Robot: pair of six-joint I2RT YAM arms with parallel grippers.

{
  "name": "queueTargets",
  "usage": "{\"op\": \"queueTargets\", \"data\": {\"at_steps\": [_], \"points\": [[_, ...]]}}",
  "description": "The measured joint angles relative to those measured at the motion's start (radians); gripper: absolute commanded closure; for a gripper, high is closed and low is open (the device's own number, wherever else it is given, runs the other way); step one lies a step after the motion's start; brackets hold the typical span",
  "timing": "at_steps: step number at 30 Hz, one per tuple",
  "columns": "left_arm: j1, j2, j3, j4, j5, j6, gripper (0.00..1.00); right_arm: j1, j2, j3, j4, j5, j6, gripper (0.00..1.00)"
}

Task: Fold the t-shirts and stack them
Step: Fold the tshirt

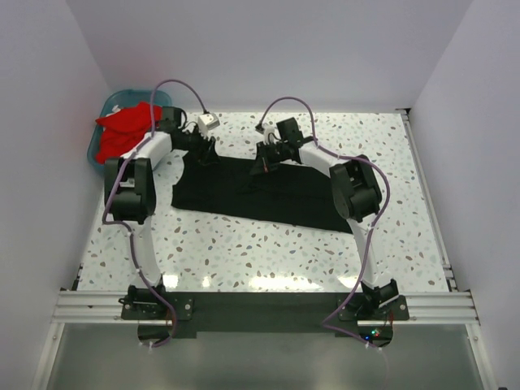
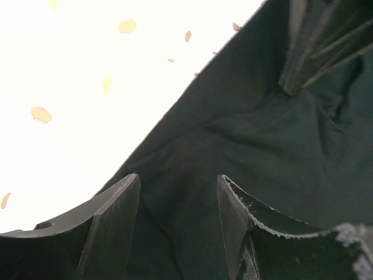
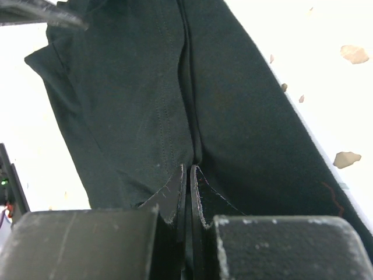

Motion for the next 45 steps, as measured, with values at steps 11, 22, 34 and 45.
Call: {"op": "queueTargets", "data": {"at_steps": [11,22,34,45], "points": [[-0.001,0.115,0.145,0.041,-0.048,-0.093,0.46,0.000,0.000,-0.029,0.000,0.033,-0.017,1.00],[-0.001,0.193,0.207,0.019,-0.048,-0.109,0.51,0.000,0.000,-0.029,0.000,0.036,-0.021,1.00],[-0.002,0.222,0.257,-0.029,-0.024,-0.108,0.62,0.000,0.000,-0.029,0.000,0.036,-0.023,1.00],[-0.002,0.246,0.286,-0.086,-0.007,-0.109,0.53,0.000,0.000,-0.029,-0.001,0.036,-0.024,1.00]]}}
